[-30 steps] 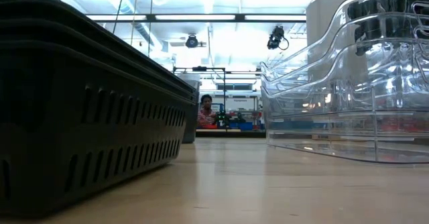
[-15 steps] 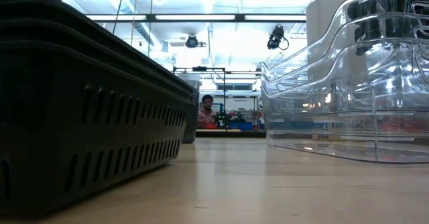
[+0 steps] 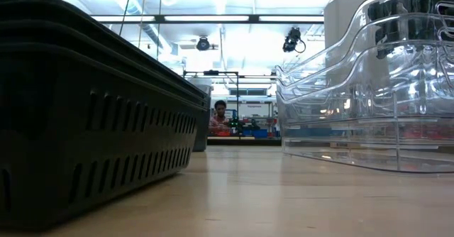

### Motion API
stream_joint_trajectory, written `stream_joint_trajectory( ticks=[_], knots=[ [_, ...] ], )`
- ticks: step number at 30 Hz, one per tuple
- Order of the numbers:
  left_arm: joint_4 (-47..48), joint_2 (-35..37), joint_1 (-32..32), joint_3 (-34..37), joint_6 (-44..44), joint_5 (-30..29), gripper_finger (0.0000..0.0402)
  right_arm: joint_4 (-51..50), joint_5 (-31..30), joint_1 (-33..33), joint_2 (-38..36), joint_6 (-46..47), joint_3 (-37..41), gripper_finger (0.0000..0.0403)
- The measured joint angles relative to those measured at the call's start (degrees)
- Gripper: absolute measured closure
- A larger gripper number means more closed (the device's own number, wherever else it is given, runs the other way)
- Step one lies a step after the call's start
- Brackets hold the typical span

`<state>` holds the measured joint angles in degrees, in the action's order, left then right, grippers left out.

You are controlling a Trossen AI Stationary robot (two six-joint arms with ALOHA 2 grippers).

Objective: Stack baskets by color
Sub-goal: Return to Home Position

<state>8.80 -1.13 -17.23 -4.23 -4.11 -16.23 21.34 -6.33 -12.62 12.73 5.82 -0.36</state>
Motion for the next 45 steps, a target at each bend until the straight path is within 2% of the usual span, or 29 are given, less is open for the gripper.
stream_joint_trajectory(
  ticks=[4,10,13,22,31,45],
  knots=[
    [-0.2,0.0,0.0,0.0,1.5,0.0,0.0393,0.0,0.0,0.0,0.0,0.0,0.0,0.0362],
    [-1.1,0.0,0.0,0.1,13.0,0.1,0.0378,0.0,0.0,0.0,0.0,0.0,0.0,0.0362],
    [-2.3,0.0,0.0,0.3,15.4,0.1,0.0376,0.0,0.0,0.0,0.0,0.0,0.0,0.0362],
    [-2.7,0.0,0.0,0.3,15.5,0.1,0.0385,0.0,0.0,0.0,0.0,0.0,0.0,0.0362],
    [-2.9,0.0,0.0,0.3,15.5,0.0,0.0372,0.0,0.0,0.0,0.0,0.0,0.0,0.0362],
    [-2.9,0.0,0.0,0.3,15.5,0.0,0.0384,0.0,0.0,0.0,0.0,0.0,0.0,0.0362]
  ],
)
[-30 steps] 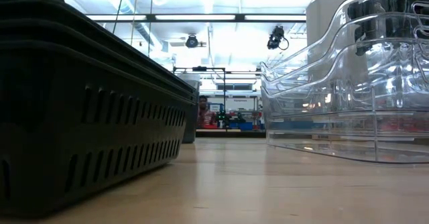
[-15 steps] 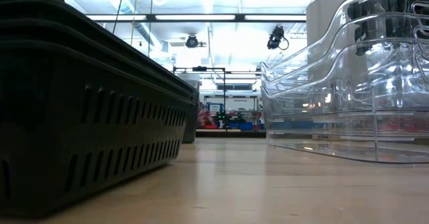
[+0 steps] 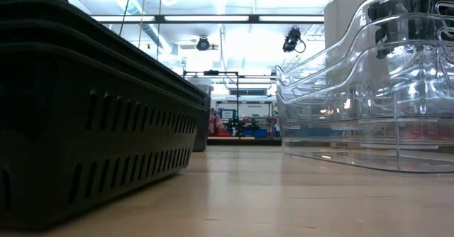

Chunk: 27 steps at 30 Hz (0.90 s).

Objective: Stack baskets by color
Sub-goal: Return to Home Position

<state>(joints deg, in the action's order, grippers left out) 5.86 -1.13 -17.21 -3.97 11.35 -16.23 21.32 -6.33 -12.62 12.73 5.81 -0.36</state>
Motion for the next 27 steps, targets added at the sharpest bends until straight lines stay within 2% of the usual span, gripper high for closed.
stream_joint_trajectory(
  ticks=[27],
  knots=[
    [-0.1,0.0,0.0,-0.1,0.0,0.0,0.037,0.0,0.0,0.0,0.0,0.0,0.0,0.0362]
  ],
)
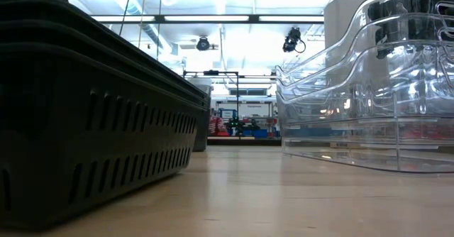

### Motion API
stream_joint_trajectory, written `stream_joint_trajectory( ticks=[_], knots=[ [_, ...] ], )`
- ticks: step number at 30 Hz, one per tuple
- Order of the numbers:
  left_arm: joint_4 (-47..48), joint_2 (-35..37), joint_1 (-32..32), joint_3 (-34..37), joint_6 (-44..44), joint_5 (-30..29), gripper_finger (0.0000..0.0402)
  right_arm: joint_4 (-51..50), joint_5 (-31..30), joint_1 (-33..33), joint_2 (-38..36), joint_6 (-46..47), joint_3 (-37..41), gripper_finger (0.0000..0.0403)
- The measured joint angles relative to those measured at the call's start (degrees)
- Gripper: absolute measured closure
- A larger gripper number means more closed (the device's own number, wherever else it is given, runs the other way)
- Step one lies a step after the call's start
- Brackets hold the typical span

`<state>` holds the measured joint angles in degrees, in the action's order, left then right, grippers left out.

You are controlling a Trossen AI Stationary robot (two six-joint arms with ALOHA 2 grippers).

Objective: Stack baskets by color
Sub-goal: Return to Home Position

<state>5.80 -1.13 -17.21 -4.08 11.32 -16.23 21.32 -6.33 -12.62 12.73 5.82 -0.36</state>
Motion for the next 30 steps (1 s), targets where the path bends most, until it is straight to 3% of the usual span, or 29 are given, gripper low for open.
stream_joint_trajectory(
  ticks=[30],
  knots=[
    [0.0,0.0,0.0,0.0,0.0,0.0,0.0378,0.0,0.0,0.0,0.0,0.0,0.0,0.0362]
  ],
)
